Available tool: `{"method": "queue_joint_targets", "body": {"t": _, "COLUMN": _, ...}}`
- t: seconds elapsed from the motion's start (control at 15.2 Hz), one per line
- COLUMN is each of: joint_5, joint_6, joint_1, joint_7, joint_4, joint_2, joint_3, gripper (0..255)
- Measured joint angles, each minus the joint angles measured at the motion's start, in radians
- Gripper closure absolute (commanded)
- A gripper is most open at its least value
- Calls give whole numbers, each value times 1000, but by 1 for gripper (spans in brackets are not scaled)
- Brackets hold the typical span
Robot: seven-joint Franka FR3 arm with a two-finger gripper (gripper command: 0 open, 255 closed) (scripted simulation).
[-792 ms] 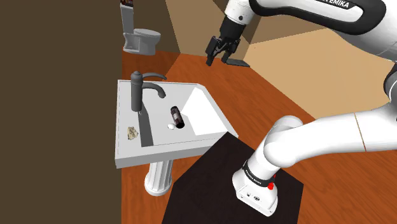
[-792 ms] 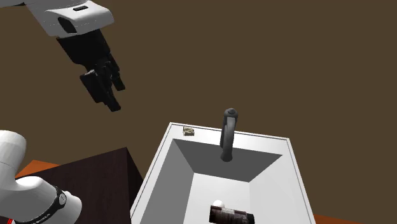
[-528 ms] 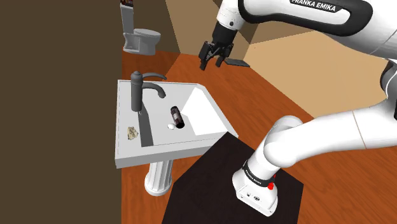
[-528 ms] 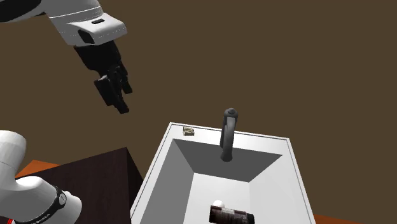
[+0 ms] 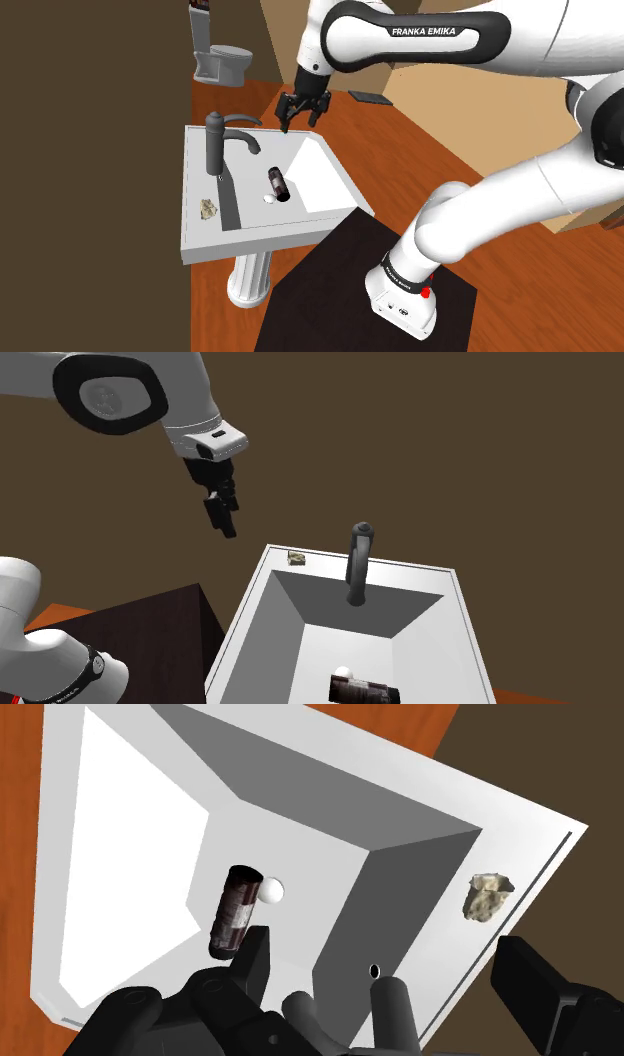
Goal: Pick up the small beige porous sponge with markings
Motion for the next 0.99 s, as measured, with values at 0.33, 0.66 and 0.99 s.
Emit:
{"method": "queue_joint_targets", "body": {"t": 0.33, "joint_5": -2, "joint_6": 106, "joint_1": -1, "joint_7": 89, "joint_4": 12, "joint_2": 151, "joint_3": 49, "gripper": 0}}
{"method": "queue_joint_targets", "body": {"t": 0.66, "joint_5": -27, "joint_6": 201, "joint_1": 0, "joint_7": 190, "joint_4": 71, "joint_2": 341, "joint_3": 94, "gripper": 0}}
{"method": "queue_joint_targets", "body": {"t": 0.99, "joint_5": -70, "joint_6": 274, "joint_1": 12, "joint_7": 295, "joint_4": 148, "joint_2": 530, "joint_3": 121, "gripper": 0}}
